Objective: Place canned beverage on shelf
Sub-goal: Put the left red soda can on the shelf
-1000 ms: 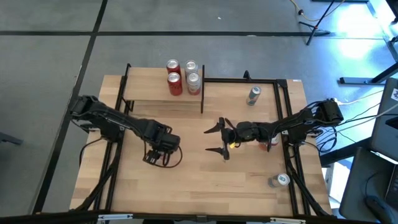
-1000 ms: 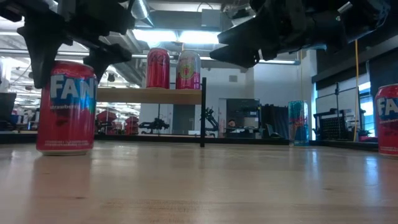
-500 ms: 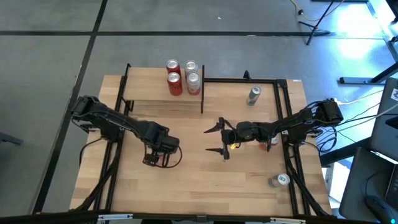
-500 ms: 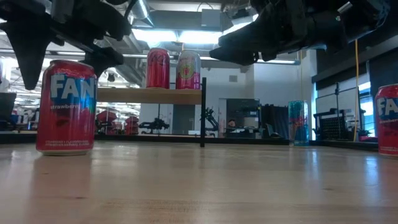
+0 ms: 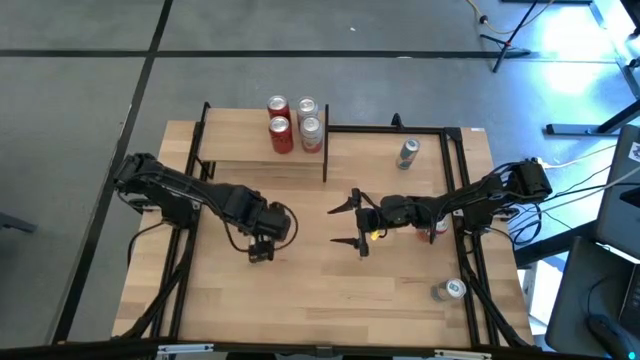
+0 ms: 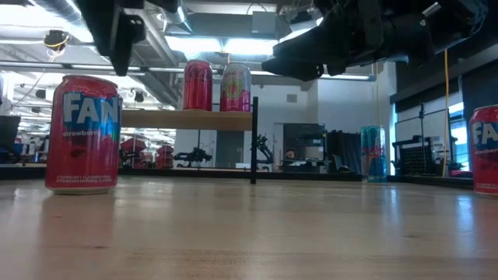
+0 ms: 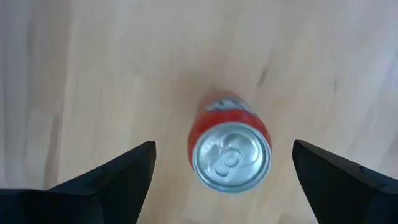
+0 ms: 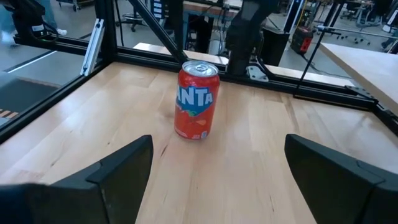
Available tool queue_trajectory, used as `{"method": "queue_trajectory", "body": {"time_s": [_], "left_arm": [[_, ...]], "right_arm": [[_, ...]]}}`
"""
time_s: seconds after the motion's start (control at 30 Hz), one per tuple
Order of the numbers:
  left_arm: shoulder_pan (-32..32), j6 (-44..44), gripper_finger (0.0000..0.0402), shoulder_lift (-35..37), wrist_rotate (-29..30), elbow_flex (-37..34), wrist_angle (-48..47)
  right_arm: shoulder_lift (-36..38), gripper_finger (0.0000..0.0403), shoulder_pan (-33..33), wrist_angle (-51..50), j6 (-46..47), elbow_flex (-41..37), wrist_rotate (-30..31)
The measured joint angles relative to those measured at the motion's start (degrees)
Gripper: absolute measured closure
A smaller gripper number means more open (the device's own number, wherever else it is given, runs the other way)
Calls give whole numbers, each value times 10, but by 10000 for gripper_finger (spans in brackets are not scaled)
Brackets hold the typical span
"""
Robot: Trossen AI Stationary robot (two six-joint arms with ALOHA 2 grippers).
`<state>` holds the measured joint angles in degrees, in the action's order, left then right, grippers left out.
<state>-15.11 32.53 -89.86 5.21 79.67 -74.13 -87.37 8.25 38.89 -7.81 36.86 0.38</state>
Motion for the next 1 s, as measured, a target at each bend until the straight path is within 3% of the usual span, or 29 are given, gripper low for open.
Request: {"method": "queue_trajectory", "body": {"time_s": [0.1, 0.3, 0.53, 0.77, 1.0], "left_arm": [[-5, 52, 50, 0, 16, 1, 18], [-15, 47, 50, 0, 10, 1, 78], [-21, 162, 58, 0, 68, -10, -66], [-30, 162, 59, -1, 40, -39, -6], [-29, 153, 59, 0, 28, -39, -6]], "right_arm": [[0, 52, 0, 0, 0, 0, 0], [0, 52, 0, 0, 0, 0, 0], [0, 52, 0, 0, 0, 0, 0], [0, 52, 0, 1, 3, 0, 0], [0, 52, 0, 1, 5, 0, 0]]}}
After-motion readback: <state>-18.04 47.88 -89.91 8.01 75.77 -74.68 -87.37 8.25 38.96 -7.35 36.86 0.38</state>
